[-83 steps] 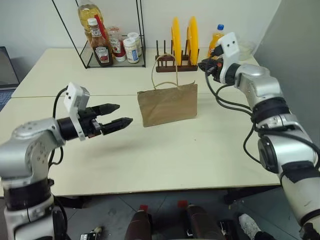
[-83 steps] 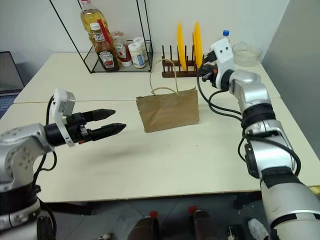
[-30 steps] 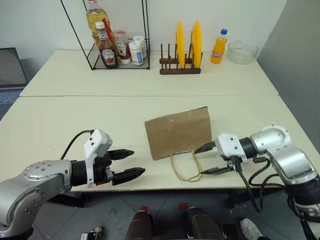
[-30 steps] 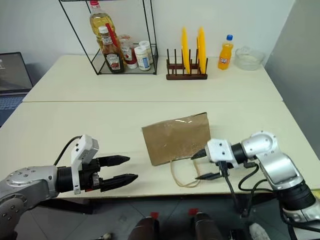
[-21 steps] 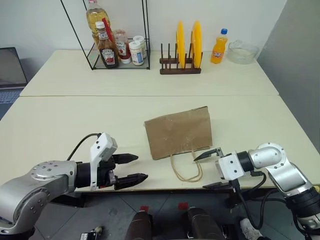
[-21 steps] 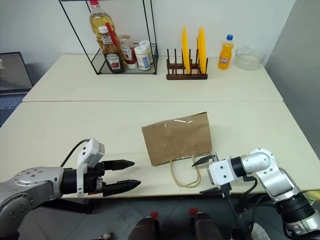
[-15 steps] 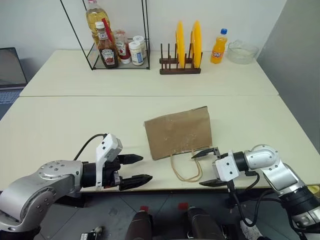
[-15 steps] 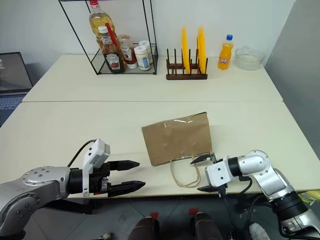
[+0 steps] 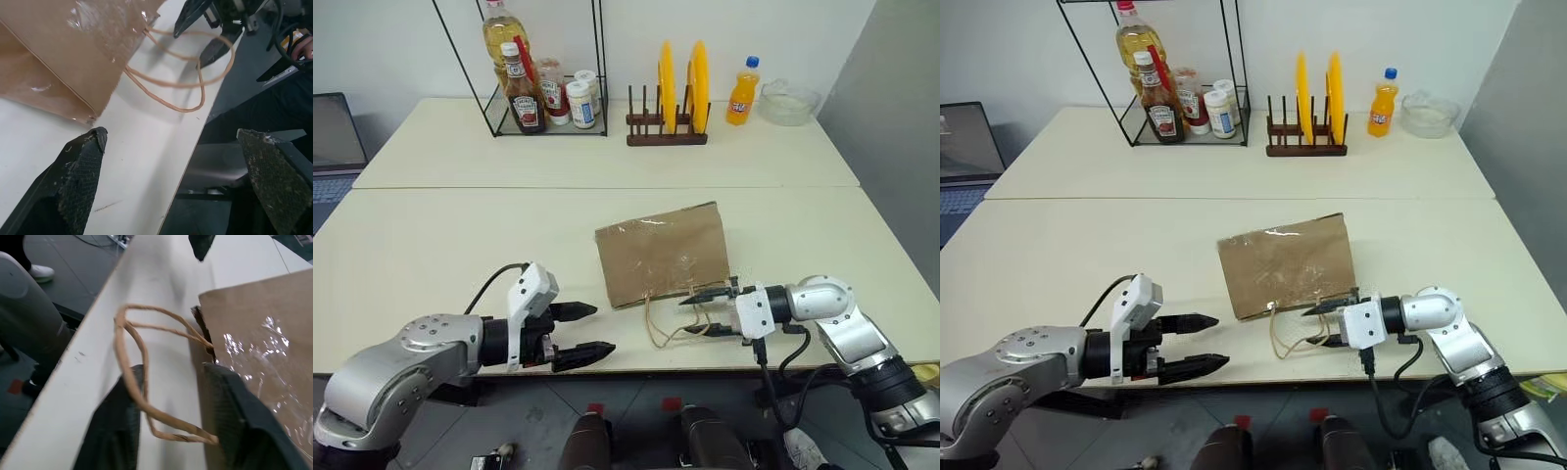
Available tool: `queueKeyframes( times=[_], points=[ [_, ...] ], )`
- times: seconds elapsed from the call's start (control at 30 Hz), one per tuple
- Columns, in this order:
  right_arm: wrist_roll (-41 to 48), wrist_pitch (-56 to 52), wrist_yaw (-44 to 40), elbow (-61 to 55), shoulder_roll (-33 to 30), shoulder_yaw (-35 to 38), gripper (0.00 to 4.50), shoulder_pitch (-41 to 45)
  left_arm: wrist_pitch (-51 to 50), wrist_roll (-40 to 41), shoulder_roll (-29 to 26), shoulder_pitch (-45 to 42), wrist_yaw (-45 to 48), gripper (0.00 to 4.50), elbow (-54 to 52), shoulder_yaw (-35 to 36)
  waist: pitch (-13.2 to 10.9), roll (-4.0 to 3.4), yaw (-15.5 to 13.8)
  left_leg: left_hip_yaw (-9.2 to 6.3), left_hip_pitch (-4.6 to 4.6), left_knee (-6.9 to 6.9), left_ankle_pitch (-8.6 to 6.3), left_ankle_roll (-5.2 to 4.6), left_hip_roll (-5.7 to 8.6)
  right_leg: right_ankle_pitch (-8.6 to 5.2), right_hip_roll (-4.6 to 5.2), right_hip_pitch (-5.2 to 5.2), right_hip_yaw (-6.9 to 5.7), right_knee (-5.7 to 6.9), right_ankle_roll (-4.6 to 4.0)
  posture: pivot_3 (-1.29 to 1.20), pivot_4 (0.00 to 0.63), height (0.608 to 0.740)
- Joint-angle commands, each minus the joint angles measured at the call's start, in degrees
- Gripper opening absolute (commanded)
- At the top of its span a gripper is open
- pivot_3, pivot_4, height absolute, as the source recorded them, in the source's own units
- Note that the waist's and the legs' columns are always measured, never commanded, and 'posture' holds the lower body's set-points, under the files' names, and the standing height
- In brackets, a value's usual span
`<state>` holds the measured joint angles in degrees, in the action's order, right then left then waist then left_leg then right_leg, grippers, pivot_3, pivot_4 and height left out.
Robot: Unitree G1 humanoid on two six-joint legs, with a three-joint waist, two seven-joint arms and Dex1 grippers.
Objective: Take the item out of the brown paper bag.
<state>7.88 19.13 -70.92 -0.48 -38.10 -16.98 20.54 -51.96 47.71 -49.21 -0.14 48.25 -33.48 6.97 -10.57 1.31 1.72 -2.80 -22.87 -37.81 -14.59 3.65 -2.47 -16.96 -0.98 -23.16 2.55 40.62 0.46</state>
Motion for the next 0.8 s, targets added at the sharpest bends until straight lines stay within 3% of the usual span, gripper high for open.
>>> queueKeyframes(
  times=[0.03, 0.1, 0.4, 0.8],
  points=[
    [3.44, -3.65, -1.44, -3.43, -1.22, 1.11, 0.63, -0.46, 1.54, -0.50, 0.29, -0.31, 0.58, 4.50, -0.20, -0.35, 0.00, 0.00, -0.01, 0.00, 0.00, 0.00, 0.00, 0.00, 0.00, 0.00, 0.00, 0.00, 0.00, 0.00, 0.00, 0.00, 0.150, 0.740],
    [4.38, -5.26, -2.17, -4.52, -1.76, 1.28, 0.02, -0.57, 1.76, -0.61, 0.23, -0.41, 0.76, 4.50, -0.04, -0.58, 0.00, 0.00, -0.01, 0.00, 0.00, 0.00, 0.00, 0.00, 0.00, 0.00, 0.00, 0.00, 0.00, 0.00, 0.00, 0.00, 0.150, 0.740],
    [8.84, -13.32, -5.37, -9.68, -4.86, 1.51, 0.02, -1.22, 2.79, -1.59, 0.49, -1.59, 1.22, 4.50, 0.60, -2.31, 0.00, 0.00, -0.01, -0.01, 0.00, 0.00, 0.00, -0.01, 0.01, -0.01, 0.00, 0.00, -0.01, -0.01, 0.01, 0.00, 0.150, 0.740],
    [9.78, -22.50, -2.65, -12.86, -3.25, 1.53, 0.02, -0.51, 3.27, -2.58, 0.44, -3.01, 2.05, 4.50, 1.53, -2.94, 0.00, 0.00, -0.01, -0.01, -0.01, 0.01, 0.00, -0.01, 0.01, -0.05, -0.01, 0.00, -0.02, -0.03, 0.07, 0.00, 0.150, 0.740]
  ],
)
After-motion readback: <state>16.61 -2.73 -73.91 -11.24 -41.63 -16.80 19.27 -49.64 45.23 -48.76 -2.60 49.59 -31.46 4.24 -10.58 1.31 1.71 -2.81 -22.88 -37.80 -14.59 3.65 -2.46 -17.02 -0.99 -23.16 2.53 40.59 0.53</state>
